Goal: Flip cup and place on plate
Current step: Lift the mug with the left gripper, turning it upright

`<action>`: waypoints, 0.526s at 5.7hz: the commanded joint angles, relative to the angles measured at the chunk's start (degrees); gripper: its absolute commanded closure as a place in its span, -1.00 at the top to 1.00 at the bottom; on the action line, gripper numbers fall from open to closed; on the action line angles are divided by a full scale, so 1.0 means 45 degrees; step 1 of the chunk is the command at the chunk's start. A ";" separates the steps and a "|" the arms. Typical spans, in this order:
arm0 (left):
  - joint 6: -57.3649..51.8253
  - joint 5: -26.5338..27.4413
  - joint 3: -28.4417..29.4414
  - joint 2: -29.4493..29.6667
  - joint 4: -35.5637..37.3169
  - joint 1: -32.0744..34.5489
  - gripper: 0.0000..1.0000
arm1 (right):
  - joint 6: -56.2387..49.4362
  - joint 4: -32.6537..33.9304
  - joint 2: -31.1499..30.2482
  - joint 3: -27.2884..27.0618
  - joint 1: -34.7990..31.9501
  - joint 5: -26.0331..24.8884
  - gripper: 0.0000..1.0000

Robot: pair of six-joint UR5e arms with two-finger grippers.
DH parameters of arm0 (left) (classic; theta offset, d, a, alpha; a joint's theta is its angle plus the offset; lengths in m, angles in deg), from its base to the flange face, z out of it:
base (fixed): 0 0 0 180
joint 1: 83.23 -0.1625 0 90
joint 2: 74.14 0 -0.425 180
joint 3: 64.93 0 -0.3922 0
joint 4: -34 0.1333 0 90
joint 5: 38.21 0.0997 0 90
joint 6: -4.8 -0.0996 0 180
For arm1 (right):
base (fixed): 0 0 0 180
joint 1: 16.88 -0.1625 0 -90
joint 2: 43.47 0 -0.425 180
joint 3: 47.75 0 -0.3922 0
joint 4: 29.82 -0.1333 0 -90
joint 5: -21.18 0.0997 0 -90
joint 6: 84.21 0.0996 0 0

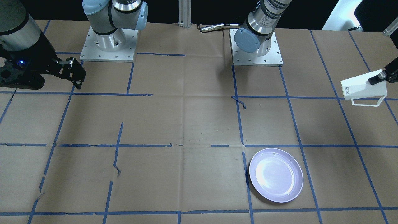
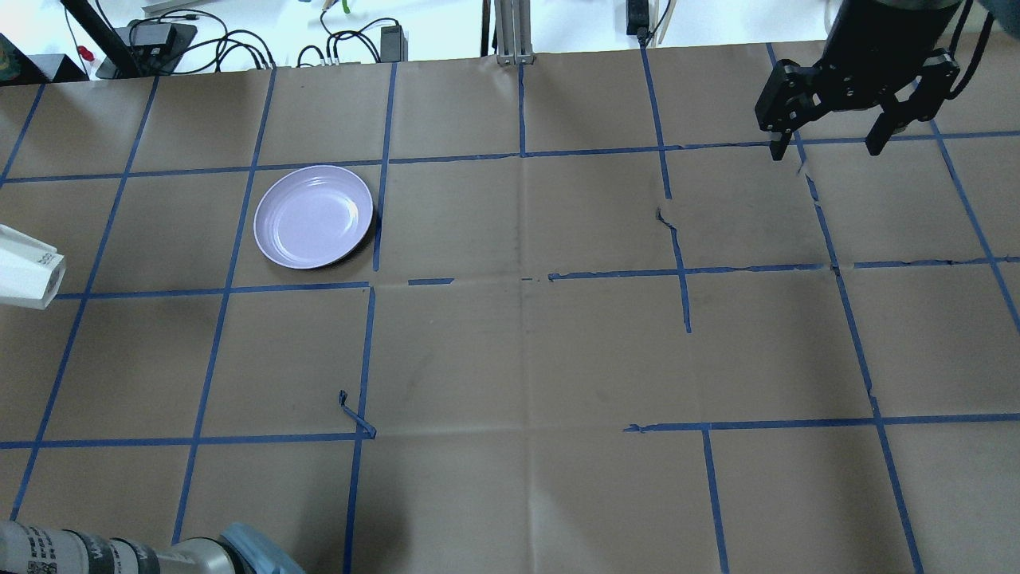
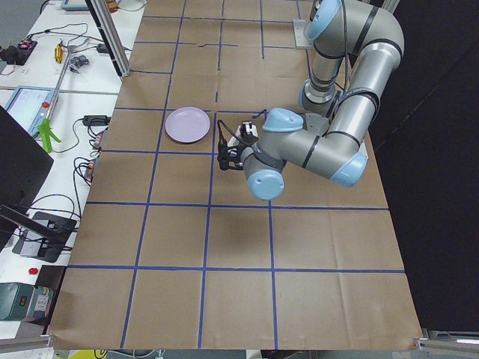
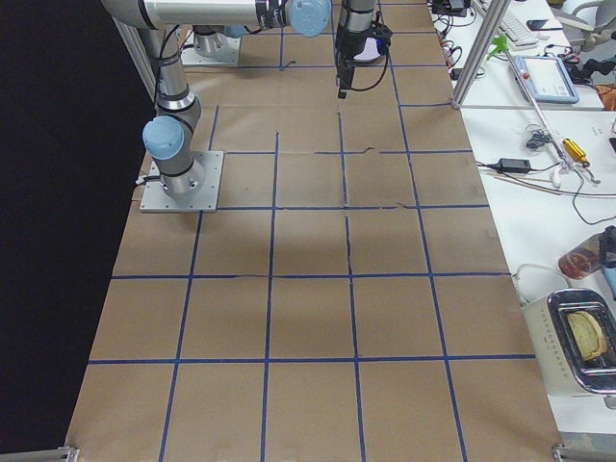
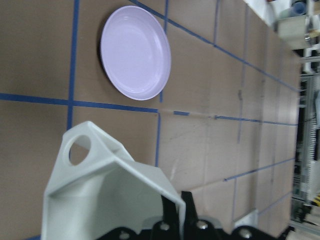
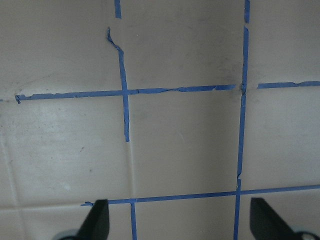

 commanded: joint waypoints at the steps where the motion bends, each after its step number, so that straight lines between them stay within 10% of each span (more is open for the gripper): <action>1: 0.3866 0.2380 -0.0006 -0.0400 0.4490 0.3876 -1.00 | 0.0000 -0.0010 0.0001 0.0000 -0.0001 0.0001 1.00; 3: 0.6547 0.4922 -0.0064 -0.0128 0.7721 0.8116 -1.00 | 0.0000 0.0009 0.0001 0.0000 -0.0001 0.0001 1.00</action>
